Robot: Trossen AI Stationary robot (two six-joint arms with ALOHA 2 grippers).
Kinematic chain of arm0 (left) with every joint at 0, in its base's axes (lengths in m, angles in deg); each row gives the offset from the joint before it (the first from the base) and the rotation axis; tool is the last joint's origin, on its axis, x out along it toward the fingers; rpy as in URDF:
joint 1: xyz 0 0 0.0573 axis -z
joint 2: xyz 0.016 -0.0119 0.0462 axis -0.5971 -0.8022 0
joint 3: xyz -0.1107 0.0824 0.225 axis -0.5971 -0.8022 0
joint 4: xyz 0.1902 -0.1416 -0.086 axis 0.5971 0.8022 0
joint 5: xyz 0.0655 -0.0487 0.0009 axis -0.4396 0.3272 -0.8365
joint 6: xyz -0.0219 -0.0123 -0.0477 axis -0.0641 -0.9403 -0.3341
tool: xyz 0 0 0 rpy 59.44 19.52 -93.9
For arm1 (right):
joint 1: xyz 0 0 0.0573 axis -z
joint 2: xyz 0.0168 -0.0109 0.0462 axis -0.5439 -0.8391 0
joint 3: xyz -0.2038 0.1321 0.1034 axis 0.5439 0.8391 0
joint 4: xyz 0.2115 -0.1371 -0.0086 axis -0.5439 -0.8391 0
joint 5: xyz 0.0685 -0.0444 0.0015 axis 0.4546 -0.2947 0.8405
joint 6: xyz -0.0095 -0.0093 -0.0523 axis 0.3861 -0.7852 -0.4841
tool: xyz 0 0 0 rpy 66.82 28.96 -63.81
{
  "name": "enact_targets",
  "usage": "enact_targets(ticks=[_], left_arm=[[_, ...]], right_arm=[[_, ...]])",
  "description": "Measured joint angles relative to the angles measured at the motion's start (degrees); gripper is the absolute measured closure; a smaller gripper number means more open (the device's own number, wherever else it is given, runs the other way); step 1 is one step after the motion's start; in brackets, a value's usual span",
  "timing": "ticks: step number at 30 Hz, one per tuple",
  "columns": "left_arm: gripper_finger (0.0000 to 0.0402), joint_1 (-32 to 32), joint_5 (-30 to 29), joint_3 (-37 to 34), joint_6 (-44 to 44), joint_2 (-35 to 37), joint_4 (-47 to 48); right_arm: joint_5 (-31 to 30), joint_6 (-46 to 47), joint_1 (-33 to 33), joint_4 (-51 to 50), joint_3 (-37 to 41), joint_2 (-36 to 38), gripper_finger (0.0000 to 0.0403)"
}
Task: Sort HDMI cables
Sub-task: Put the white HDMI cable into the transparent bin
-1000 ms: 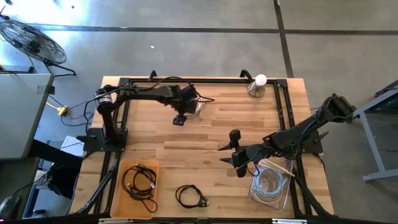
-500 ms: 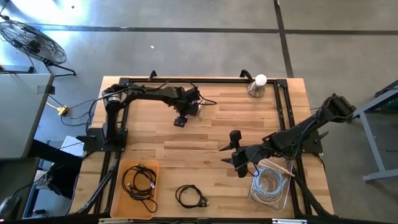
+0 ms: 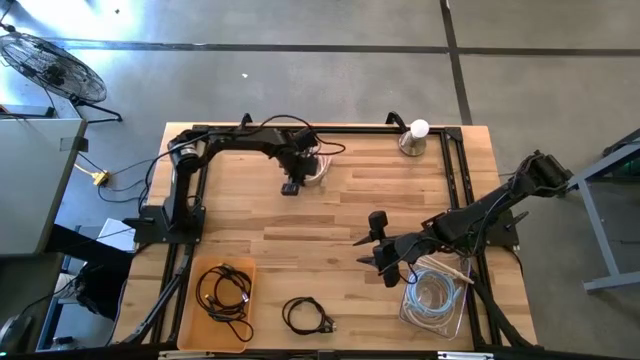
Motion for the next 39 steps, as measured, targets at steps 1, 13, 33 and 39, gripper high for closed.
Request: enact_targets(ticks=[1, 13, 33, 39], left_arm=[[0.0381, 0.0, 0.2, -0.1, -0.1, 0.0, 0.0], [0.0392, 0.1, 11.1, -0.4, -0.1, -0.4, -3.8], [0.0388, 1.6, 28.3, -0.6, -1.2, -0.7, -11.5], [0.0388, 1.9, 28.7, -0.6, -1.1, -0.6, -11.6]], right_arm=[[0.0, 0.0, 0.0, -0.1, 0.0, 0.0, 0.0215], [-0.1, -0.1, 0.0, -0.3, 0.0, 0.0, 0.0215], [-2.0, 1.2, 6.6, 2.6, 0.0, 0.0, 0.0214], [-1.0, -3.1, 9.1, 0.7, 0.0, 0.0, 0.0211]])
